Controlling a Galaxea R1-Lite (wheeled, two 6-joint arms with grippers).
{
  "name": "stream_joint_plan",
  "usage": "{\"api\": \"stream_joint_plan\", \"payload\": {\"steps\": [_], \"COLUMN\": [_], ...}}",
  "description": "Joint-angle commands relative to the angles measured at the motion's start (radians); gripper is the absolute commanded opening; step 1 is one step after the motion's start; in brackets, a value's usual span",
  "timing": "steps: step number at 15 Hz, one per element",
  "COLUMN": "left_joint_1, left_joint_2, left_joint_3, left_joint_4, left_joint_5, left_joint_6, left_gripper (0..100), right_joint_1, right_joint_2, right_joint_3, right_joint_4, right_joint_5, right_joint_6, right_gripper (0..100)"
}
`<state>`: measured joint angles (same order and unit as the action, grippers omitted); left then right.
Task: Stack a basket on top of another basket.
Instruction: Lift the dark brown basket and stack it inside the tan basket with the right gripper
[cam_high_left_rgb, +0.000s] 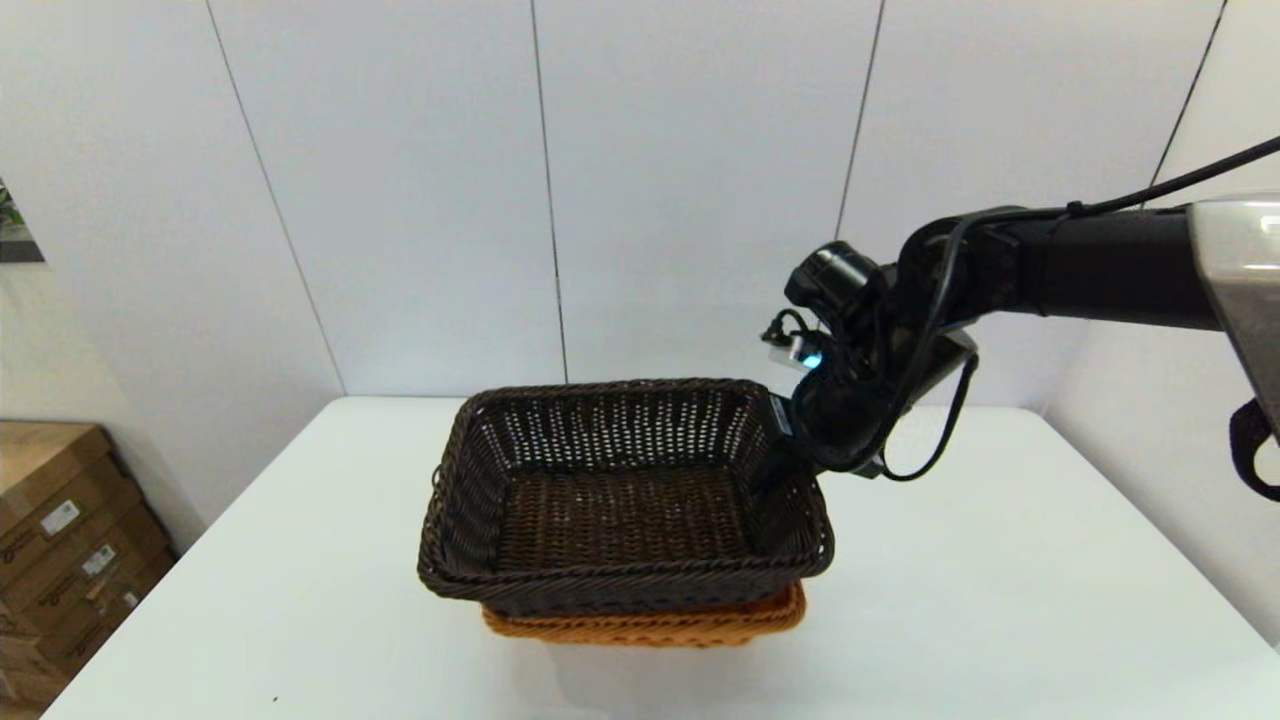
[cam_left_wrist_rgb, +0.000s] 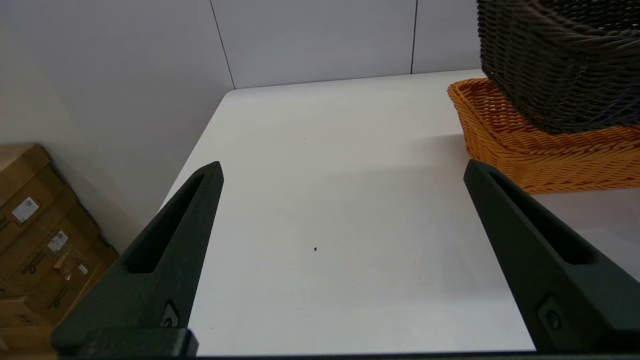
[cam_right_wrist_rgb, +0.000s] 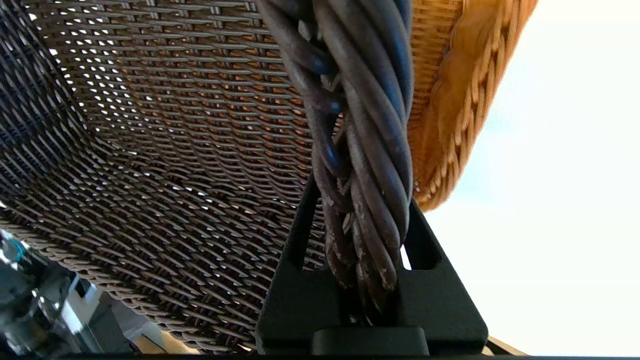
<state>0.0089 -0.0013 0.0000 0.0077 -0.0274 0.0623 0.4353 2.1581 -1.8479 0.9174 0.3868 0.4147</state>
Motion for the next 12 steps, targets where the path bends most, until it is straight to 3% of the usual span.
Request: {"api": "stream_joint_plan", "payload": {"steps": [1, 9, 12], "left_joint_1": [0.0, 0.0, 0.0], "left_joint_2": [0.0, 0.0, 0.0], "left_joint_3": [0.002, 0.002, 0.002], "left_joint_4": [0.0, 0.0, 0.0], "left_joint_5": [0.0, 0.0, 0.0], "left_joint_6": [0.001, 0.001, 0.001], "left_gripper": [100, 100, 100], "right_joint_1": [0.01, 0.002, 0.0], "right_joint_2": [0.057, 0.085, 0.094], "right_joint_3": [-0.037, -0.057, -0.07], "right_joint_4": [0.006, 0.008, 0.008], "right_joint_5": [-0.009, -0.009, -0.013], "right_joint_6": [0.032, 0.033, 0.069], "right_gripper": [0, 0, 0]}}
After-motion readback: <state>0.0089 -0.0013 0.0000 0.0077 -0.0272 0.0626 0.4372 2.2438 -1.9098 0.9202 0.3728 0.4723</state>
